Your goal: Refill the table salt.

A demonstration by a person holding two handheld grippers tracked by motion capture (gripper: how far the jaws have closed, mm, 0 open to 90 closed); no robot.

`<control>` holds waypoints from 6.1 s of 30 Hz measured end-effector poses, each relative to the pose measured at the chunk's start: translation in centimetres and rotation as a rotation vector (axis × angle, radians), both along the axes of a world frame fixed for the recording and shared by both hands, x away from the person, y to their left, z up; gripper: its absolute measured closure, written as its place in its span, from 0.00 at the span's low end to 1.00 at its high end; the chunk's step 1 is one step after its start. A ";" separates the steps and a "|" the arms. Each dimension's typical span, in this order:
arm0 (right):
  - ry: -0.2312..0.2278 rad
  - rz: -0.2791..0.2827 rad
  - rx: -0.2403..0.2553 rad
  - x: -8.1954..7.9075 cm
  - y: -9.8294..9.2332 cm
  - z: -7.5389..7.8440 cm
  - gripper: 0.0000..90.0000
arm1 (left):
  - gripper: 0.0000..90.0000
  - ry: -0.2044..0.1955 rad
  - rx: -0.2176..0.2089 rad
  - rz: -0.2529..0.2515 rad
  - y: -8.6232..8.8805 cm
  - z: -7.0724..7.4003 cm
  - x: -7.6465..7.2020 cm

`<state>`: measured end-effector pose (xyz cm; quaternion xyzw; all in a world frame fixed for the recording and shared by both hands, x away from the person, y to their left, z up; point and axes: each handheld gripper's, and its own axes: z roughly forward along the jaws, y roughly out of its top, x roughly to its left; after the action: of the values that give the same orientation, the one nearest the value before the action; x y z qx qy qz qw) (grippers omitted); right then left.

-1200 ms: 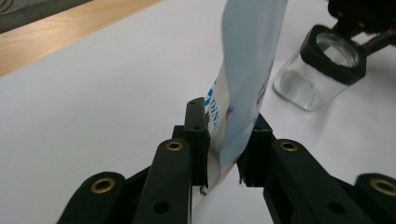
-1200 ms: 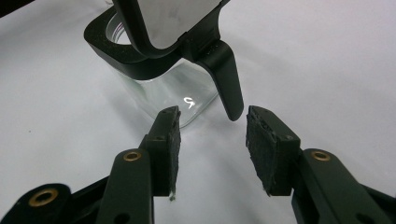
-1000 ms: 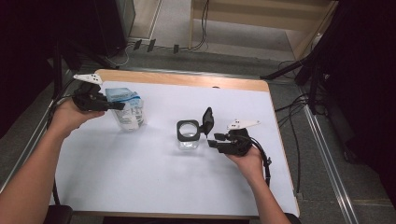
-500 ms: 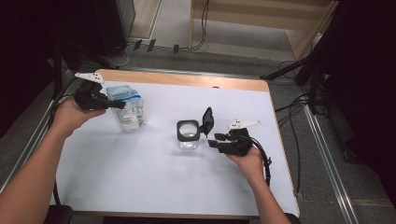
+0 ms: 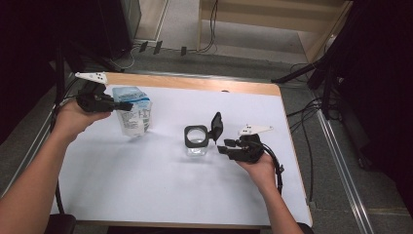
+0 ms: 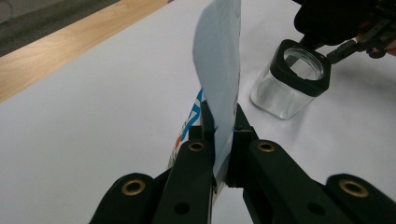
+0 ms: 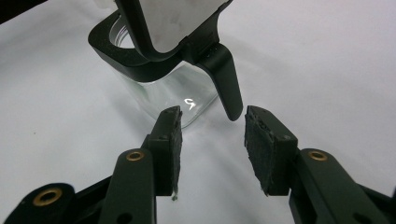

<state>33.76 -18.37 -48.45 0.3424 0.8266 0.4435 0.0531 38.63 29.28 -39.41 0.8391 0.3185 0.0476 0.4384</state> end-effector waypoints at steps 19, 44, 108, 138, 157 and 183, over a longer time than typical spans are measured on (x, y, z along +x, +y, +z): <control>-0.032 -0.020 0.004 -2.3 -0.3 1.5 0.77 | 1.00 0.001 0.008 -0.061 -2.5 1.6 -1.7; 0.009 0.021 0.015 -4.1 5.9 2.5 1.00 | 1.00 0.018 0.009 -0.125 -5.9 2.8 -3.1; -0.193 -0.173 -0.011 -4.2 17.4 -1.7 1.00 | 1.00 0.122 0.056 -0.144 -10.9 3.3 -3.5; -0.170 -0.203 0.109 -4.6 16.8 -3.0 1.00 | 1.00 0.162 0.123 -0.161 -15.2 3.5 -2.0; -0.141 -0.199 0.140 -4.4 16.9 -3.2 1.00 | 1.00 0.184 0.154 -0.151 -16.8 3.0 -0.7; -0.098 -0.201 0.198 -4.2 16.6 -3.2 1.00 | 1.00 0.211 0.167 -0.150 -18.5 2.7 0.4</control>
<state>29.60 -1.77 -51.67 0.4050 0.7368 0.5315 0.1033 38.99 10.75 -36.73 0.8944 0.2943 -0.0476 0.3334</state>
